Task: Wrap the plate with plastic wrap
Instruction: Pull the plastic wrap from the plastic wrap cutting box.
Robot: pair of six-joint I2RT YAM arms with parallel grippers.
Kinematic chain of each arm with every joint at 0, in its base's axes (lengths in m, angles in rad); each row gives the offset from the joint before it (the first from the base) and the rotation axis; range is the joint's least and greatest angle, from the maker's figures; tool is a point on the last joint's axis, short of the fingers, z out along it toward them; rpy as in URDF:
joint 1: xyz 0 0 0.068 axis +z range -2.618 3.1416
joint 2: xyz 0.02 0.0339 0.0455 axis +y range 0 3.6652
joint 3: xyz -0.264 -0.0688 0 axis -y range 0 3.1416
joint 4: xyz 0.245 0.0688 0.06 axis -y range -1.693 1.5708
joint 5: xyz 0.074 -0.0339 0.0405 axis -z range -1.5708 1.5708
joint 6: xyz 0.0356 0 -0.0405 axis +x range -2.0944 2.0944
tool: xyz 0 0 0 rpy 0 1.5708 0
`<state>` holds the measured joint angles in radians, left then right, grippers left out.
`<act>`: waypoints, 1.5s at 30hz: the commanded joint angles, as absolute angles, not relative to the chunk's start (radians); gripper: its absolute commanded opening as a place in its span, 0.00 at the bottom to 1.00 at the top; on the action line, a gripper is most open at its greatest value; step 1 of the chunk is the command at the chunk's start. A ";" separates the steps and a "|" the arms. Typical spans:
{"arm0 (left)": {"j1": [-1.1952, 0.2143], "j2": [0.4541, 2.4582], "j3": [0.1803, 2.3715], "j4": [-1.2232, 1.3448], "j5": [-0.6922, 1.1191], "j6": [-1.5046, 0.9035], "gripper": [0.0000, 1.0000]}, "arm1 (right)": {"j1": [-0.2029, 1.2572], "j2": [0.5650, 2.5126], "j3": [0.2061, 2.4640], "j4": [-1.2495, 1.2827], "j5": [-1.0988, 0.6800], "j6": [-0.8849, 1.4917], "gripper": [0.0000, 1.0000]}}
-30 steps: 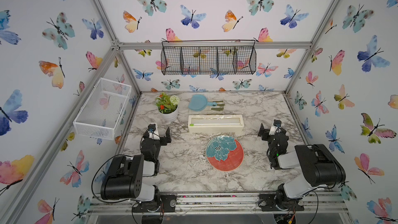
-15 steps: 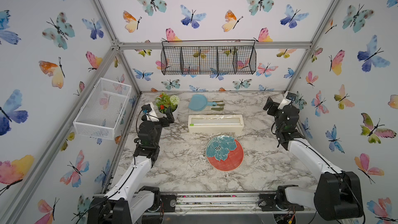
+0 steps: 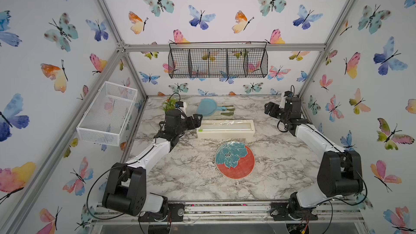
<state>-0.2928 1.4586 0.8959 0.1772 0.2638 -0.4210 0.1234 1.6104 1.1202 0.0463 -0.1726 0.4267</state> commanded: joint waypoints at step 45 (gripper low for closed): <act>-0.305 1.837 1.214 -0.102 0.336 -0.160 0.36 | 0.252 2.036 1.397 -0.115 -0.672 0.133 0.65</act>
